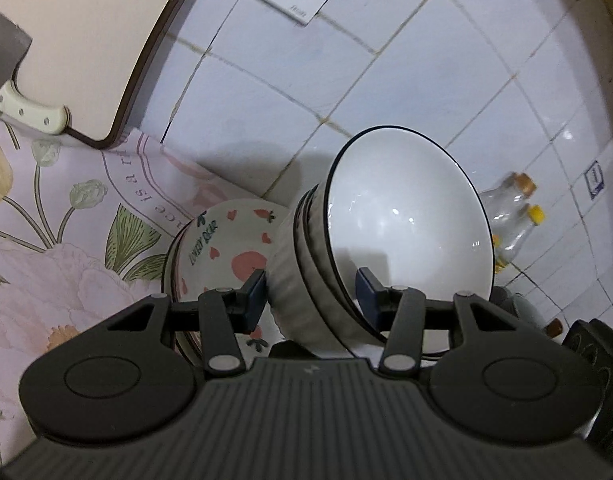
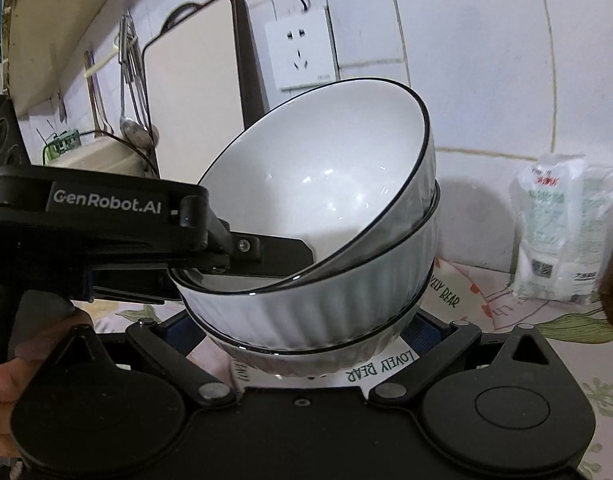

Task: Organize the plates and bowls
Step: 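Lift and carry the bowl stack with the left gripper toward the plate stack, then lower the bowl stack onto the bunny plate and open the left gripper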

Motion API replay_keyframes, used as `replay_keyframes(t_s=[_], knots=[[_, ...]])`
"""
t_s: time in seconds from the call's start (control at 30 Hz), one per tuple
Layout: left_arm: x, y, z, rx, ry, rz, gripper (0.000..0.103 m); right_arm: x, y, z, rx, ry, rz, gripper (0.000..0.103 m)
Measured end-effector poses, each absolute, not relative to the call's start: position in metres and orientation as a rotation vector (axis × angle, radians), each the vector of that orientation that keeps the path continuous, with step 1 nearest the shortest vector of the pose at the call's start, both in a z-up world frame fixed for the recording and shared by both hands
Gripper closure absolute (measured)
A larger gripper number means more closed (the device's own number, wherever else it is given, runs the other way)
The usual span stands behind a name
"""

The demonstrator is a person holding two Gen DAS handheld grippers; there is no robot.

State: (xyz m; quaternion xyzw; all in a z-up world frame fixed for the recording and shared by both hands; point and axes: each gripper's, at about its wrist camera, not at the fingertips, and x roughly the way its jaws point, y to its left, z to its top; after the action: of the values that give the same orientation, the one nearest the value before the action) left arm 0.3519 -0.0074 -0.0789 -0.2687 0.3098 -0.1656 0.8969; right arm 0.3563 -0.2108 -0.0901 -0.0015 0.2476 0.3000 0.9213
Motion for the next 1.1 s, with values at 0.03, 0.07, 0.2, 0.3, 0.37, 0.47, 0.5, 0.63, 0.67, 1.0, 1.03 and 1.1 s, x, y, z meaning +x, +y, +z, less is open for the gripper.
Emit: replay_keyframes(t_s=[0.03,0.07,0.2,0.3,0.37,0.47,0.5,0.63,0.67,1.0,1.03,1.1], knots=[[0.355,-0.007,-0.082,-0.558,0.649,-0.339,0.057,0.36,-0.212,-0.095,-0.001,0.515,0.621,0.001],[0.359,-0.008,-0.086,-0.558,0.658,-0.335,0.057,0.364,-0.211,-0.098,0.0,0.521,0.623,0.001],[0.37,-0.006,-0.098,-0.565,0.694,-0.322,0.057,0.378,-0.208,-0.108,0.007,0.576,0.627,0.001],[0.377,-0.006,-0.105,-0.567,0.718,-0.316,0.057,0.386,-0.206,-0.114,-0.001,0.611,0.632,0.001],[0.379,-0.007,-0.108,-0.565,0.723,-0.314,0.057,0.39,-0.206,-0.117,-0.004,0.624,0.636,0.001],[0.384,-0.006,-0.111,-0.581,0.73,-0.305,0.057,0.392,-0.205,-0.121,-0.009,0.629,0.628,0.001],[0.385,-0.007,-0.111,-0.576,0.728,-0.303,0.056,0.394,-0.203,-0.121,-0.013,0.63,0.625,0.001],[0.386,-0.01,-0.112,-0.555,0.726,-0.296,0.056,0.396,-0.2,-0.125,-0.033,0.633,0.627,0.001],[0.387,-0.01,-0.112,-0.557,0.727,-0.297,0.056,0.397,-0.2,-0.125,-0.04,0.637,0.628,0.001],[0.373,-0.015,-0.096,-0.467,0.712,-0.263,0.043,0.397,-0.199,-0.127,0.011,0.682,0.608,0.001],[0.369,-0.015,-0.092,-0.456,0.707,-0.257,0.042,0.396,-0.199,-0.126,0.008,0.686,0.601,0.001],[0.36,-0.017,-0.083,-0.419,0.679,-0.235,0.04,0.39,-0.201,-0.125,-0.002,0.68,0.585,0.001]])
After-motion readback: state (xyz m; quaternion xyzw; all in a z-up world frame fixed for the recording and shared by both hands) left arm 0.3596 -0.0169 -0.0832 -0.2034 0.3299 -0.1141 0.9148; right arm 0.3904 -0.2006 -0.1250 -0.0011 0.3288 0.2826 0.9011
